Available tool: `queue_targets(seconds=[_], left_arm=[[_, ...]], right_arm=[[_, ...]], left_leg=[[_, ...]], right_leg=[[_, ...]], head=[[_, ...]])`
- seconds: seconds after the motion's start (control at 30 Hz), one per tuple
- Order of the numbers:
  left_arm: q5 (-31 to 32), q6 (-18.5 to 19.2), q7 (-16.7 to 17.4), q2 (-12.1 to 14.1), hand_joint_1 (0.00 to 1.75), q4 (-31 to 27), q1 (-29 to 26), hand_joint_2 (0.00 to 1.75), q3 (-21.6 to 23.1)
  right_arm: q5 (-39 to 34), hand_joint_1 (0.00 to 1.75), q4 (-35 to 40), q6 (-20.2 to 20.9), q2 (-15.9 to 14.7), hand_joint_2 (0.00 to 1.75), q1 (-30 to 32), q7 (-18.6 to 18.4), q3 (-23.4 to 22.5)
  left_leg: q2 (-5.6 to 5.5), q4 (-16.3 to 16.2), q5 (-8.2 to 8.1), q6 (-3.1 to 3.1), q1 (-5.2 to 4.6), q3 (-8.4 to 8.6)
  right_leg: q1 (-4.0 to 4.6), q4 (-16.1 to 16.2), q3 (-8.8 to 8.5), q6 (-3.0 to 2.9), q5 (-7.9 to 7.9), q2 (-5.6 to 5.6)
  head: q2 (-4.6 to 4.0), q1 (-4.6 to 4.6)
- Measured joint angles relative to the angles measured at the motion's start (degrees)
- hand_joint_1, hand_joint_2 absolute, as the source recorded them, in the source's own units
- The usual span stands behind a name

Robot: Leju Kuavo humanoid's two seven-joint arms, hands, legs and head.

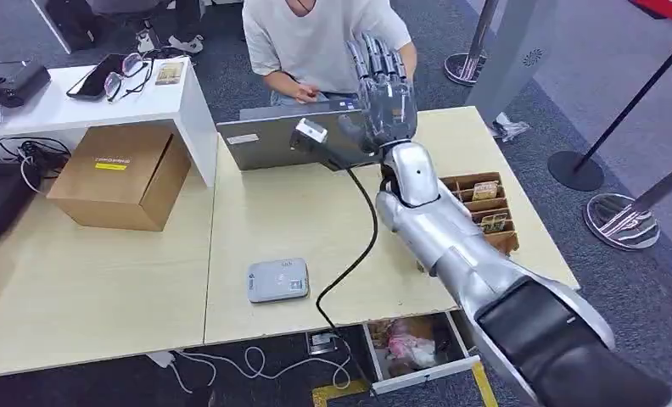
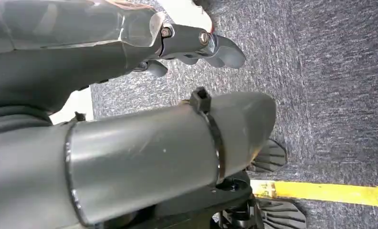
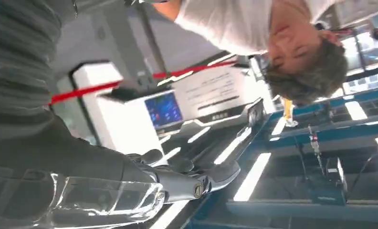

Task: Pass the card to the sensor for recognition and then transmit it.

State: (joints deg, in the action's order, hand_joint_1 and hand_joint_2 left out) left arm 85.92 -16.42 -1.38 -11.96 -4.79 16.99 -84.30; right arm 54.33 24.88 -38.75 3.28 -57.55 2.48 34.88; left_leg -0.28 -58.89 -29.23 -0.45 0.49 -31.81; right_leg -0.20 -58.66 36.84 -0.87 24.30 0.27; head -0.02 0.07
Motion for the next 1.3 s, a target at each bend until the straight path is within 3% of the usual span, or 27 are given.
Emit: queue_targets(seconds=[0.03, 0.13, 0.27, 0.43, 0.6, 0.63, 0.77, 0.9, 0.93, 1.13, 1.3], left_arm=[[0.0, -0.04, 0.0, 0.0, 0.0, 0.0, 0.0, 0.0, -0.02], [0.0, -0.31, -0.07, -0.02, 0.0, 0.0, -0.01, 0.0, -0.18], [0.0, -0.44, -0.61, 0.0, 0.0, 0.0, -0.01, 0.0, -0.7], [0.0, -0.52, -1.57, 0.02, 0.0, 0.0, -0.16, 0.0, -1.6], [0.0, -0.55, -2.14, 0.09, 0.0, 0.0, -0.47, 0.0, -2.43], [0.0, -0.61, -2.36, 0.09, 0.0, 0.0, -0.58, 0.0, -2.73], [-0.2, -0.79, -3.1, 0.15, 0.0, 0.0, -1.04, 0.0, -3.45], [-0.46, -0.74, -4.11, 0.26, 0.0, 0.0, -1.55, 0.0, -3.91], [-0.5, -0.7, -4.28, 0.31, 0.0, 0.0, -1.74, 0.0, -4.0], [-1.09, -0.13, -5.4, 0.59, 0.0, 0.0, -2.67, 0.0, -4.11], [-4.04, 0.26, -5.99, 0.92, 0.0, 0.0, -3.45, 0.0, -4.28]], right_arm=[[-1.75, 0.0, 0.93, -0.02, 0.13, 0.0, 0.67, 1.71, -1.08], [-7.8, 0.0, 4.29, 0.44, 0.28, 0.0, 3.06, 5.45, -3.43], [-13.22, 0.0, 9.69, 1.68, 0.22, 0.0, 6.72, 7.36, -5.16], [-15.36, 0.0, 17.25, 2.32, -1.38, 0.0, 11.27, 6.83, -5.53], [-10.6, 0.0, 21.83, 2.55, -4.52, 0.0, 15.01, 4.63, -5.24], [-9.19, 0.0, 22.01, 3.19, -5.25, 1.75, 15.36, 3.92, -5.02], [-4.67, 0.0, 22.03, 6.47, -8.05, 1.75, 16.17, 1.35, -3.97], [-1.61, 0.0, 21.92, 13.23, -10.57, 1.75, 16.12, -1.49, -3.04], [-0.93, 0.0, 21.92, 15.65, -11.23, 0.0, 15.9, -2.06, -2.56], [0.38, 0.0, 21.92, 27.35, -15.17, 0.0, 13.99, -3.05, -0.54], [-2.65, 0.0, 22.66, 37.76, -19.07, 0.0, 11.81, -1.67, 1.42]], left_leg=[[0.0, 0.0, 0.0, 0.0, 0.0, 0.0], [-0.01, 0.0, 0.0, 0.0, 0.01, 0.0], [0.0, 0.0, 0.0, 0.0, 0.0, 0.01], [-0.04, 0.0, 0.0, 0.0, -0.01, 0.01], [-0.02, 0.0, -0.01, 0.01, -0.02, 0.0], [-0.03, 0.0, -0.01, 0.01, -0.02, 0.0], [-0.03, 0.0, -0.01, 0.01, -0.02, -0.01], [-0.03, 0.0, -0.01, 0.01, -0.01, -0.01], [-0.03, 0.0, -0.01, 0.01, -0.01, -0.01], [-0.03, 0.0, -0.01, 0.01, -0.01, -0.03], [-0.05, 0.0, -0.01, 0.01, -0.01, -0.04]], right_leg=[[0.0, 0.0, 0.0, 0.0, 0.0, 0.0], [0.0, 0.0, 0.0, 0.0, 0.0, -0.01], [0.0, 0.0, 0.01, 0.0, 0.0, 0.02], [0.01, 0.02, 0.01, 0.0, 0.01, -0.01], [0.0, 0.03, 0.01, 0.0, 0.01, 0.0], [0.0, 0.04, 0.0, 0.0, 0.01, -0.02], [-0.01, 0.04, 0.0, 0.01, 0.0, -0.02], [-0.01, 0.04, 0.0, 0.0, 0.0, -0.04], [-0.01, 0.03, 0.01, 0.0, 0.0, -0.03], [-0.01, 0.03, 0.01, 0.0, 0.0, -0.04], [-0.01, 0.03, 0.0, 0.01, 0.0, -0.06]], head=[[0.0, 0.0], [0.0, 0.0], [0.0, 0.0], [0.0, 0.0], [0.0, 0.0], [0.0, 0.0], [0.0, 0.02], [0.0, 0.0], [0.0, 0.02], [0.0, 0.0], [0.0, 0.0]])
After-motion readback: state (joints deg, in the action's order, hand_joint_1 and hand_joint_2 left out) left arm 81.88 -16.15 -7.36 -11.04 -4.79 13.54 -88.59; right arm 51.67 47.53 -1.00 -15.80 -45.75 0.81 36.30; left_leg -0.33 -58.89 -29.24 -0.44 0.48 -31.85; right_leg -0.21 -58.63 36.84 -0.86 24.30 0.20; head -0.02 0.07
